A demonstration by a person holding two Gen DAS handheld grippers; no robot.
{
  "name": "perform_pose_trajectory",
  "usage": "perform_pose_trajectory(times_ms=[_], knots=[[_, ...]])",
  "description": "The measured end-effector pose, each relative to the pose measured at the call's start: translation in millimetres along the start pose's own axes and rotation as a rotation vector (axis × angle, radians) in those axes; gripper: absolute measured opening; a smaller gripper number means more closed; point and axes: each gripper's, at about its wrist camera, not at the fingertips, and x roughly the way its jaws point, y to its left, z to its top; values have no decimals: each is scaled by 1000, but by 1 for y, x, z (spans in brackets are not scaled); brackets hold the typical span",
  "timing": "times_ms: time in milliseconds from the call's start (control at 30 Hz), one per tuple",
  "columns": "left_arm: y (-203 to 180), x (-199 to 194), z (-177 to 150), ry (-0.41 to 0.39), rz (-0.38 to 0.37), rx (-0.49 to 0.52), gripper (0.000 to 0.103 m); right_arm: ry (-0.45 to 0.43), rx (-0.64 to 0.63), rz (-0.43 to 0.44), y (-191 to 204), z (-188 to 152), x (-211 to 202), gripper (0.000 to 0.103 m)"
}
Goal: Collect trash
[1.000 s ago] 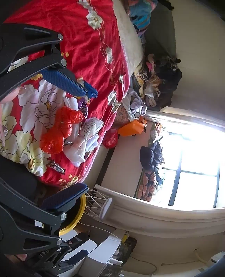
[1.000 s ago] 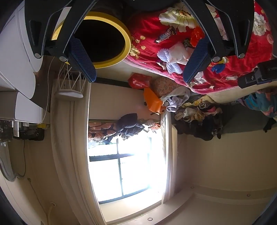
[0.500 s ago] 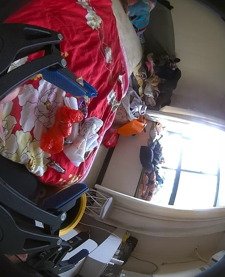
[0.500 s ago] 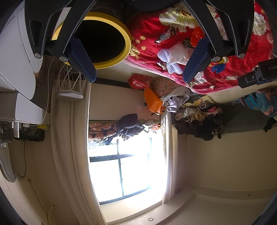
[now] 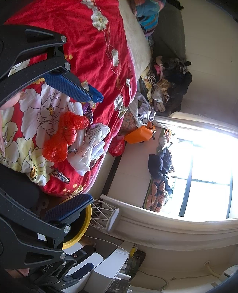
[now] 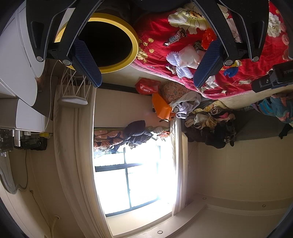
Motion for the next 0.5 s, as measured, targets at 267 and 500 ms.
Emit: perform_pose_trajectory(times_ms=[267, 500], knots=[[1, 0, -1, 1, 0, 0, 93, 1, 1, 2, 0, -5, 0, 97], [0, 2, -3, 13, -11, -3, 93, 11, 1, 8, 4, -17, 7, 97]])
